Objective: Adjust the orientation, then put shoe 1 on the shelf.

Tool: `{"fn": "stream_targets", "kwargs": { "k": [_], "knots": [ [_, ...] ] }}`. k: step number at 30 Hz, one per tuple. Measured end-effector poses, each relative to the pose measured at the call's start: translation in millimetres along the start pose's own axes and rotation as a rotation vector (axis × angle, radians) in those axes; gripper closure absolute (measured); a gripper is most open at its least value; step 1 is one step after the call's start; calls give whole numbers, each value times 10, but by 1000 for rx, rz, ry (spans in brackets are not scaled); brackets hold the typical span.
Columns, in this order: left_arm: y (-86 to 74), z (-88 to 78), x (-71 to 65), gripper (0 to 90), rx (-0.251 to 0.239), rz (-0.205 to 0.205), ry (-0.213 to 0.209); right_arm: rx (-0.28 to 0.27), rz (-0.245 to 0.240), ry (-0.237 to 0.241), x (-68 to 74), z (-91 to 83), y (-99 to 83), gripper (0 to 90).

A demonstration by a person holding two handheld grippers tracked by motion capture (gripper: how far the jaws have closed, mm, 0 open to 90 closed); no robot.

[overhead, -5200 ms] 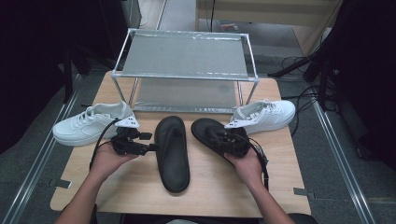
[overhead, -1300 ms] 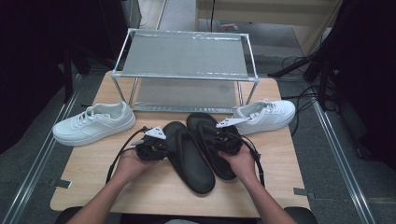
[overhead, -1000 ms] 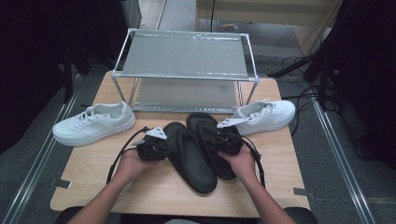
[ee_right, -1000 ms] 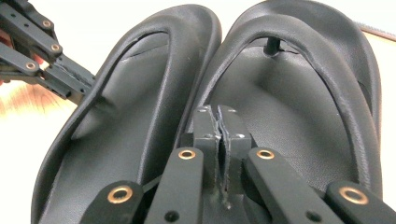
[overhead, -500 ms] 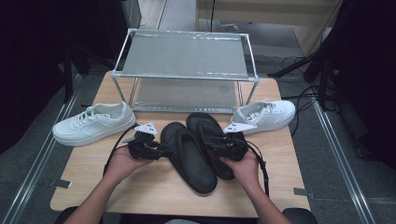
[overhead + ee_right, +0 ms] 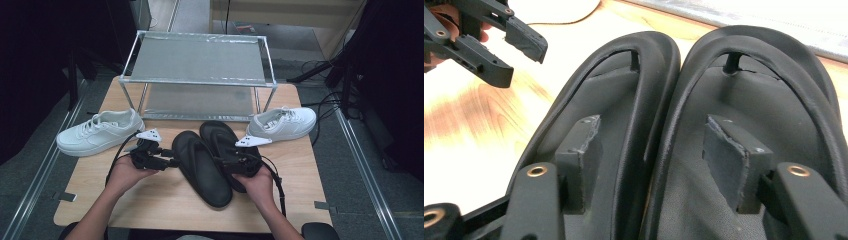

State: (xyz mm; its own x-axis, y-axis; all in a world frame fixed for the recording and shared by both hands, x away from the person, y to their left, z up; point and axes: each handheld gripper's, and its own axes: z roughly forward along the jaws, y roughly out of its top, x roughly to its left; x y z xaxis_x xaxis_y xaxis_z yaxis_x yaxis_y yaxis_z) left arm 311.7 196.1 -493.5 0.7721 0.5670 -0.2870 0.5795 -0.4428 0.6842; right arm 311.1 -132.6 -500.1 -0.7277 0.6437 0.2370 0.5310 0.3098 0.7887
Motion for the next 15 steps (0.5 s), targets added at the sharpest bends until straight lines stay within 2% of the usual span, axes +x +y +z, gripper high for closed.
{"fn": "stream_targets", "kwargs": {
  "k": [15],
  "knots": [
    [-28, -81, 62, 433, -8, -8, 21, 28, 0, -20, 36, 170, -33, 399]
  ]
}}
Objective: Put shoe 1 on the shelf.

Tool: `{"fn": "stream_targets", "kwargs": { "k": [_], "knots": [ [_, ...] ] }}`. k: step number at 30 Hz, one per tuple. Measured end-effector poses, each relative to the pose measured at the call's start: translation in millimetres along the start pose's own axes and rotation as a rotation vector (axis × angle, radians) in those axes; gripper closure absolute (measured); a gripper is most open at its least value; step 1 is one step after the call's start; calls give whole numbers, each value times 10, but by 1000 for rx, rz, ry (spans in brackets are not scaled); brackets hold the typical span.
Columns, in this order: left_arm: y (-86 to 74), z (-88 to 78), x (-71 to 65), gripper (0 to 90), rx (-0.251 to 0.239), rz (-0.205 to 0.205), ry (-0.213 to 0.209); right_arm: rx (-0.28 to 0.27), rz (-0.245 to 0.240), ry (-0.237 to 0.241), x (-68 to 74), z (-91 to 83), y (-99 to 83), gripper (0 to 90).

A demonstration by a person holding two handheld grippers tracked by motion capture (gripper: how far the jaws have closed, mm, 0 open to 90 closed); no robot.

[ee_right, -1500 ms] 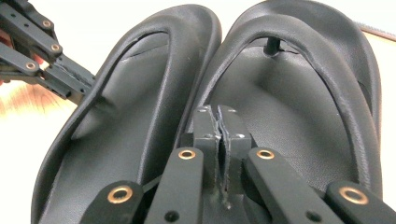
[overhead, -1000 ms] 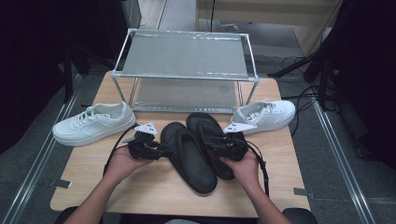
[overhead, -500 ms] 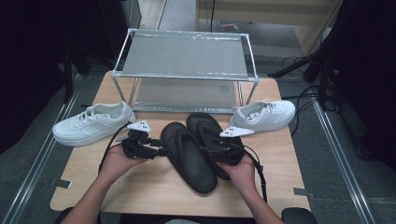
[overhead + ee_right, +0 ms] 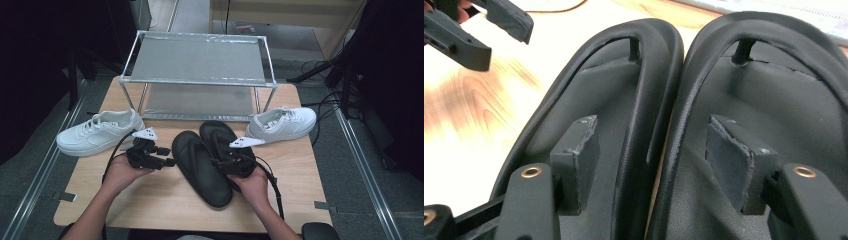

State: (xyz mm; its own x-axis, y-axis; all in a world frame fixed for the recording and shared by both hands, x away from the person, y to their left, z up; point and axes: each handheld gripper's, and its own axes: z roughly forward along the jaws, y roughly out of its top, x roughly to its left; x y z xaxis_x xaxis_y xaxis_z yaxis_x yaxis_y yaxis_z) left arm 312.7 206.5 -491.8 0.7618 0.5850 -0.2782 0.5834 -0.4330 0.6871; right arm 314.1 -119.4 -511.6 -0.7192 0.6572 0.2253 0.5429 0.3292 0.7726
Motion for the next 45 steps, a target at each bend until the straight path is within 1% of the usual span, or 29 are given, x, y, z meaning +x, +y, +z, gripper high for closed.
{"fn": "stream_targets", "kwargs": {
  "k": [4, 9, 10, 14, 16, 19, 23, 30, 33, 42, 45],
  "knots": [
    [-7, -14, 18, 432, -3, -1, 5, 5, -8, -12, 17, 56, 0, 410],
    [-9, -27, 31, 428, -3, -4, 10, 11, -5, -26, 29, 131, -8, 439],
    [-10, -31, 39, 423, -5, -8, 14, 19, -5, -32, 42, 168, -9, 457],
    [-13, -45, 59, 416, -9, -15, 15, 23, -15, -41, 59, 223, -26, 481],
    [-19, -52, 62, 410, -5, -14, 15, 20, -15, -64, 80, 230, -26, 511],
    [-26, -57, 65, 406, -6, -15, 15, 18, -18, -83, 78, 231, -28, 559],
    [-28, -68, 76, 404, -7, -16, 20, 16, -22, -91, 86, 233, -27, 590],
    [-39, -98, 98, 402, -15, -19, 30, 18, 4, -99, 95, 228, -17, 638],
    [-42, -101, 99, 401, -15, -18, 32, 24, 19, -99, 102, 231, -13, 697],
    [-44, -103, 104, 398, -16, -16, 34, 31, 66, -96, 69, 216, 10, 726],
    [-46, -110, 105, 396, -17, -13, 35, 39, 86, -105, 48, 199, 23, 743]
  ]
}}
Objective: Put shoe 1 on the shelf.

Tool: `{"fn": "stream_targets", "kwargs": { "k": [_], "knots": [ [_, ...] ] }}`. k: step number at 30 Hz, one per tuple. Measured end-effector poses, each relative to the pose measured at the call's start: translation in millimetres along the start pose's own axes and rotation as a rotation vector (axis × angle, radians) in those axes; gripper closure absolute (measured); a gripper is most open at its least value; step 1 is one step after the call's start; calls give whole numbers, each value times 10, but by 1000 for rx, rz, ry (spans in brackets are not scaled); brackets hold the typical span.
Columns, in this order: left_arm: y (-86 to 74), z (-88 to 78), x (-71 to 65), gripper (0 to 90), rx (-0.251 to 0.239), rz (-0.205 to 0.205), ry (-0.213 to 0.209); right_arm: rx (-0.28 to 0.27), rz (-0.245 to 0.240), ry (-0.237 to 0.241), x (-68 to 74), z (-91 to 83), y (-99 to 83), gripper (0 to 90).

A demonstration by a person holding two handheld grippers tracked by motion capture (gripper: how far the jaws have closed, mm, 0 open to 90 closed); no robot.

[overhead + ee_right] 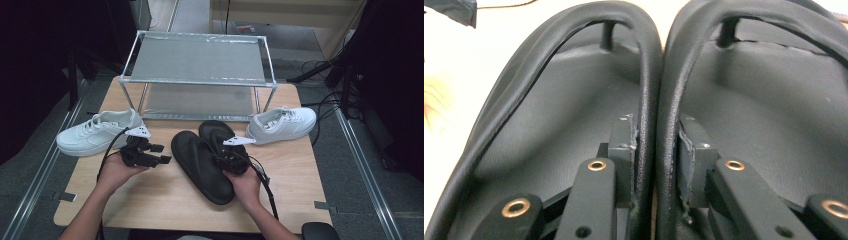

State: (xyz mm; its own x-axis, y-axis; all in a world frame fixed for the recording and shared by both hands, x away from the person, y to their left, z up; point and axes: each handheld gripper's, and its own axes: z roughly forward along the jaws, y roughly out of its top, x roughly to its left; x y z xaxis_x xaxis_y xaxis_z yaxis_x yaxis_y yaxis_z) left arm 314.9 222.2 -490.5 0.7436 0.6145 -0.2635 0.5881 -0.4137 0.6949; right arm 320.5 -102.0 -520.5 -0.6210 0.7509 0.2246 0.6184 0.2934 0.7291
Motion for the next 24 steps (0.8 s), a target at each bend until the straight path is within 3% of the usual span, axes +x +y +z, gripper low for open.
{"fn": "stream_targets", "kwargs": {
  "k": [10, 24],
  "knots": [
    [-11, -13, 6, 389, -2, 2, 7, 5, 18, 7, -57, -45, 48, 757],
    [-36, -39, -3, 384, -1, 7, 17, -13, 4, 12, -52, -99, 157, 759]
  ]
}}
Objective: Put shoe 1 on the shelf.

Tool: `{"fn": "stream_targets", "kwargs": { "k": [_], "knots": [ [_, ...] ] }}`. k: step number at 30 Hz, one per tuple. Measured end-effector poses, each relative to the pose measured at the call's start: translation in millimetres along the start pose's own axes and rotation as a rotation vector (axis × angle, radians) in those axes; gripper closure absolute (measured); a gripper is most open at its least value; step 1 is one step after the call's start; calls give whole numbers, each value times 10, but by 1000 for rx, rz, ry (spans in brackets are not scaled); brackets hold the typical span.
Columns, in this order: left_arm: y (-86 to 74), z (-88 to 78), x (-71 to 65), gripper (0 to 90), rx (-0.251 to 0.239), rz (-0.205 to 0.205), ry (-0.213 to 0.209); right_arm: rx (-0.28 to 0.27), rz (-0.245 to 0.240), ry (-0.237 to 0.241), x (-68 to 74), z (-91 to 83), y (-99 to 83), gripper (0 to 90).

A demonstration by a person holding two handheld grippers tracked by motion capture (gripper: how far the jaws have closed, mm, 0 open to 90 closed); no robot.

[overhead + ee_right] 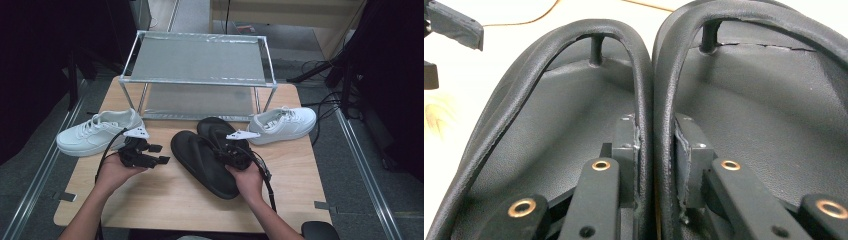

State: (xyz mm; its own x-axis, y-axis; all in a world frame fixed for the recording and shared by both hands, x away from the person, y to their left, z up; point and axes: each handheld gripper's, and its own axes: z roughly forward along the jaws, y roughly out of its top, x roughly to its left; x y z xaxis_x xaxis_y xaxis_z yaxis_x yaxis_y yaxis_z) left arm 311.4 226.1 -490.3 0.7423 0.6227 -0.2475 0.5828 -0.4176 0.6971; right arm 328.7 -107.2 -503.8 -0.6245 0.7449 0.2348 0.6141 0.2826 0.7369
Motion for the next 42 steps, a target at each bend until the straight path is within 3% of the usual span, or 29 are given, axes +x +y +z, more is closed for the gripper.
{"fn": "stream_targets", "kwargs": {
  "k": [15, 23, 42],
  "knots": [
    [-42, -51, -8, 380, -7, -7, 12, -2, -26, 0, 1, 125, 257, 759],
    [-38, -39, -17, 379, -4, -2, 8, -5, -12, -2, -48, 260, 455, 759],
    [-36, -35, -24, 379, -2, 6, -5, -44, -4, -65, -163, 673, 840, 759]
  ]
}}
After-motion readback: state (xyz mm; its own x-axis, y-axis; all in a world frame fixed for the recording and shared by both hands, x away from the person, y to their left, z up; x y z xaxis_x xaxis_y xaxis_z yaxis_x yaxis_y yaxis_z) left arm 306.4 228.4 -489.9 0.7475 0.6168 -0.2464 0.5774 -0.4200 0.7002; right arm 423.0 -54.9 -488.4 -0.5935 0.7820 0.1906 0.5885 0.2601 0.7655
